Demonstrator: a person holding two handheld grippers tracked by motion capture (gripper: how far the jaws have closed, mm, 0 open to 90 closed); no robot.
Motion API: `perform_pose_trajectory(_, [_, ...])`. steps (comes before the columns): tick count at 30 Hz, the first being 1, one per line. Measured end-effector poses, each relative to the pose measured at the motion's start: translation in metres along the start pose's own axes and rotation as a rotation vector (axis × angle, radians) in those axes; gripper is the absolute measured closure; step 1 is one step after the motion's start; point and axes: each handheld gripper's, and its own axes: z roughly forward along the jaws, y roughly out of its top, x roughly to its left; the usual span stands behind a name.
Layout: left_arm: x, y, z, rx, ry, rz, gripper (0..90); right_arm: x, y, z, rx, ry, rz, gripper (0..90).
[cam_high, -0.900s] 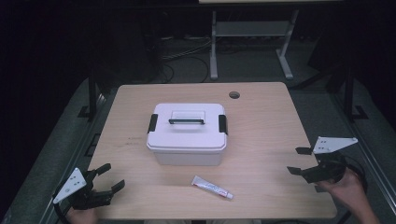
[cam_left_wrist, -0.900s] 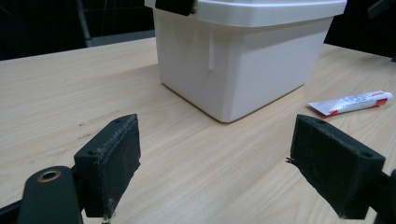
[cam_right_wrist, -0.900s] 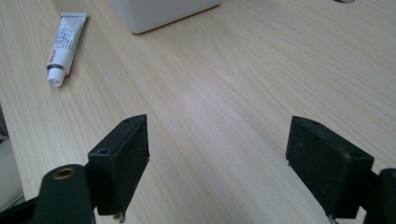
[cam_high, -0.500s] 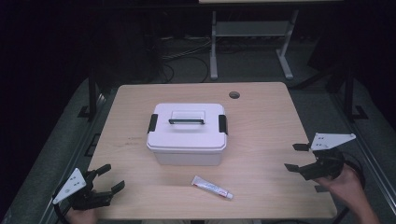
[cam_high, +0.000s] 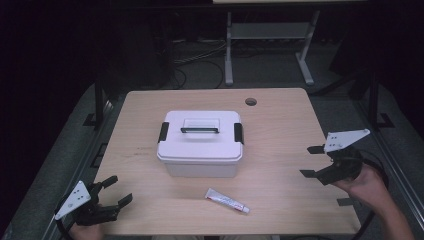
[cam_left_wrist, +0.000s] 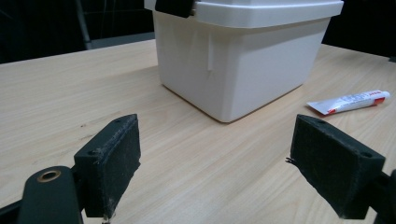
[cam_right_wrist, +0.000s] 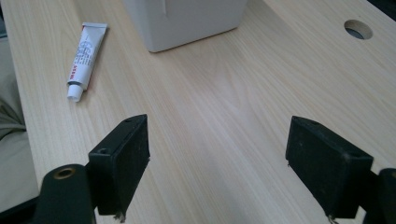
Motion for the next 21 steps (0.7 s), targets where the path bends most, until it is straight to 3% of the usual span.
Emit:
perform_pose_trajectory(8, [0.000,0.000,0.000,-0.001,0.001,0.000,15.7,-0.010,0.022,0.002,0.070,0.028,-0.050,20.2])
perform_pose_trajectory(21, [0.000,0.000,-0.001,-0.004,0.001,0.004,15.7,-0.013,0.039,0.003,0.111,0.051,-0.091,21.1])
